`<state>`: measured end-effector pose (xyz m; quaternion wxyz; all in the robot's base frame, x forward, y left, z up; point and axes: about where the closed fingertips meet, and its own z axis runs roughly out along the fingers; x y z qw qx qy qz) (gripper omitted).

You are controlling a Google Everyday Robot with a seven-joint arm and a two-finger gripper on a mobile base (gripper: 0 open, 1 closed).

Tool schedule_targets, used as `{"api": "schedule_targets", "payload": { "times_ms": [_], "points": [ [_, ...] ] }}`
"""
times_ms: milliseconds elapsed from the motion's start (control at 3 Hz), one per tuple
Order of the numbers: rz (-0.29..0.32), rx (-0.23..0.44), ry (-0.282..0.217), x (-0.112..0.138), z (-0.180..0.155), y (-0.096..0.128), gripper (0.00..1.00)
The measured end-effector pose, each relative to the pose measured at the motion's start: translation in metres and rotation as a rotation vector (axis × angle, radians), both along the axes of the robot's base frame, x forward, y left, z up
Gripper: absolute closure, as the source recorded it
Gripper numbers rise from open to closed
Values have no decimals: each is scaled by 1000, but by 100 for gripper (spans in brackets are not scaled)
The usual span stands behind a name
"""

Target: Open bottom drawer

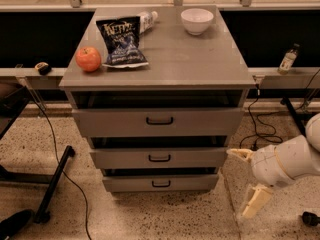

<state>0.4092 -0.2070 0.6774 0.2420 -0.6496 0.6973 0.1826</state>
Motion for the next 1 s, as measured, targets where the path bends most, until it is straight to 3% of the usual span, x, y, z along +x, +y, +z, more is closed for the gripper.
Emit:
{"api": "schedule_targets", "payload": {
  "times_ms": [333, 667, 1000],
  "points": [
    [-75, 94, 9, 25, -39, 5, 0],
    [-52, 184, 45, 44, -106, 17, 0],
    [-24, 300, 33, 51, -161, 24, 0]
  ]
}}
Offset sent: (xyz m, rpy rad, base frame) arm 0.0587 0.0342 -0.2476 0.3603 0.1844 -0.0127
